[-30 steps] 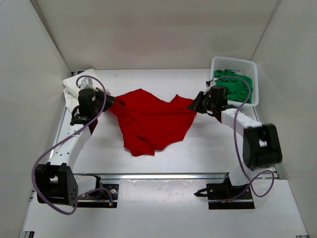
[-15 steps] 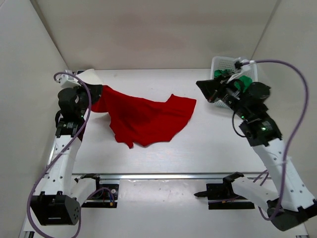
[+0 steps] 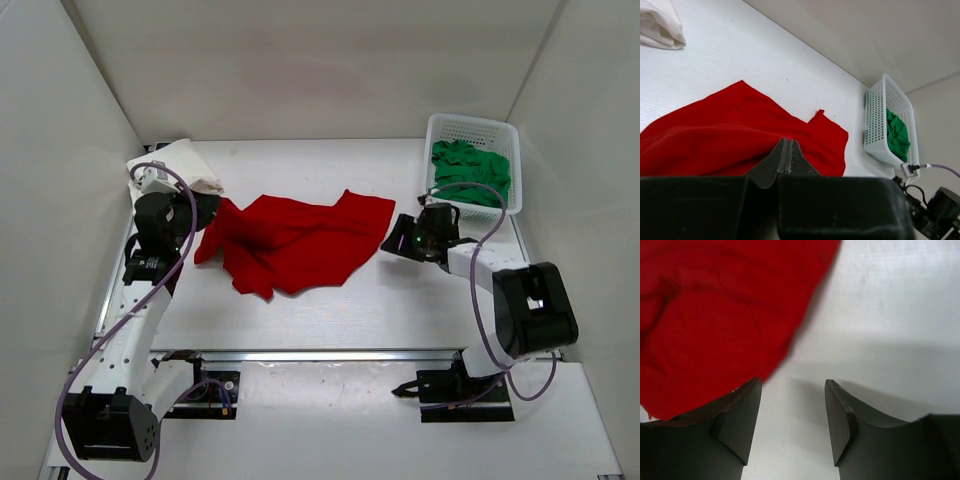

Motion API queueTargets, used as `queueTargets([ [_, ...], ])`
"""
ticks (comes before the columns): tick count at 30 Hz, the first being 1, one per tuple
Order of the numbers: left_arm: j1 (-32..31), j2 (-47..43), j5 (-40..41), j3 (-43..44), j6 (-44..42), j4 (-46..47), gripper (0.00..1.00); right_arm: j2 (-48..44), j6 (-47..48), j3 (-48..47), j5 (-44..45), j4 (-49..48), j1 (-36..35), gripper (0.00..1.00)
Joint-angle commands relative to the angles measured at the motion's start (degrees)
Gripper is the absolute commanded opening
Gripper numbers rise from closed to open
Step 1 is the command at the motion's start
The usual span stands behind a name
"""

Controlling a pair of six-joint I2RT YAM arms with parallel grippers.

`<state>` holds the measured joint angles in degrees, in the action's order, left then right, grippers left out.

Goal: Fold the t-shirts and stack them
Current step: Flatten out the tshirt

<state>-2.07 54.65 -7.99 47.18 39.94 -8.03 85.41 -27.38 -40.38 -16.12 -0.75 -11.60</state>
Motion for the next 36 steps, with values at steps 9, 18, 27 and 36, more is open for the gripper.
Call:
queueTargets([
  [9,-1.37,-0.08,-0.36,-0.25,-0.22,2.5,0.0,19.7,-7.07,-11.82,-1.54,-11.99,-2.82,0.27],
  [18,0.05,0.37,3.15,-0.42,-1.01,3.46,0.0,-8.55,4.85,-29.89,2.23,8.73,-9.23,0.01],
  [27,0.48,0.63,9.64,8.88,-4.87,-1.46,0.0,-16.94,11.99,-64.78,7.41,32.64,-20.81,0.0],
  [36,-2.59,-2.7,16.25,15.41,-7.25,-7.35,0.0,-15.19,13.25,-73.9,4.95,33.46,-14.17,0.0],
])
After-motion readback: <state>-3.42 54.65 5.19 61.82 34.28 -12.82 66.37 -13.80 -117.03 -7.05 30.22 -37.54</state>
